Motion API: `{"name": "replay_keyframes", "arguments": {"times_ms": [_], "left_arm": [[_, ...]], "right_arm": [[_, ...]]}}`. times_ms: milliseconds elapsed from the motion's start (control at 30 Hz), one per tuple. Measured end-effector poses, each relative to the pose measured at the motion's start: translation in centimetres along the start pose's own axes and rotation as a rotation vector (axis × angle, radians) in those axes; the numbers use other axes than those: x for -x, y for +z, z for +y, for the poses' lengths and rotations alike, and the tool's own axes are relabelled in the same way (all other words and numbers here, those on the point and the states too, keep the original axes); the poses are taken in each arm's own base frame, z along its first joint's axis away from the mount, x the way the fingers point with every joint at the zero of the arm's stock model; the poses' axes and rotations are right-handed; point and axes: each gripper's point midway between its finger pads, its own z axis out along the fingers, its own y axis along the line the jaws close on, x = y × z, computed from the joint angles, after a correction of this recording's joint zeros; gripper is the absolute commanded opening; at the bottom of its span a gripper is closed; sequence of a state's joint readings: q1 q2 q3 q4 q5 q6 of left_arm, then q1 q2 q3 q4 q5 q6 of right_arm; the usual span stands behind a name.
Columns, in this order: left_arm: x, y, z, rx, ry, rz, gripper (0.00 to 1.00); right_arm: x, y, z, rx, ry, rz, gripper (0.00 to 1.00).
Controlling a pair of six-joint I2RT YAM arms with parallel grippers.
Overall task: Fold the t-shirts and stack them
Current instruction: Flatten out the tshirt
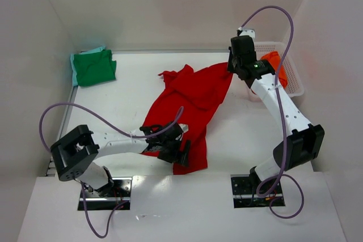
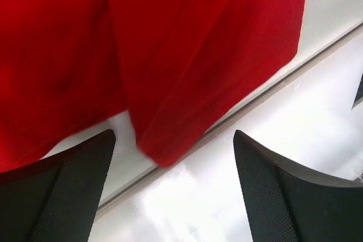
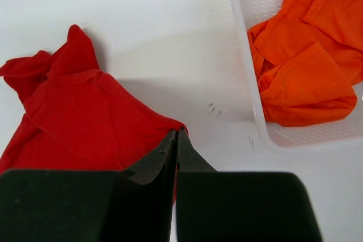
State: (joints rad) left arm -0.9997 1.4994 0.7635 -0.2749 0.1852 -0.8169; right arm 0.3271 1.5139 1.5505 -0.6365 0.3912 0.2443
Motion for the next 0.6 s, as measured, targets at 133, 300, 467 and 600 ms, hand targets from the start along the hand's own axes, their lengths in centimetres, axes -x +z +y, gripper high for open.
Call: {"name": "replay_keyframes", "arguments": {"times_ms": [133,300,467,600], "left_arm": [[-0.2,0.8,-1.2,-0.053,0.016,0.025,0.8],[-0.7,1.3,-2.0,-0.089,0.031,0.053,0.67],[-0.9,1.5,-2.0,-0.09,0.028,0.062,0.65],[-0.9,1.4,-1.9,-0.082,0.025,0.058,0.65]], "right_arm": [[0.9,-0.3,0.2,0.01,0.009,-0.02,0.0],[1.1,-0.3,0.3,0.014,0.008,-0.026,0.0],[1.1,-0.3,0.3,0.013,0.008,-0.026,0.0],[1.1,-0.3,0.2,0.01,0.008,-0.027,0.0]]}}
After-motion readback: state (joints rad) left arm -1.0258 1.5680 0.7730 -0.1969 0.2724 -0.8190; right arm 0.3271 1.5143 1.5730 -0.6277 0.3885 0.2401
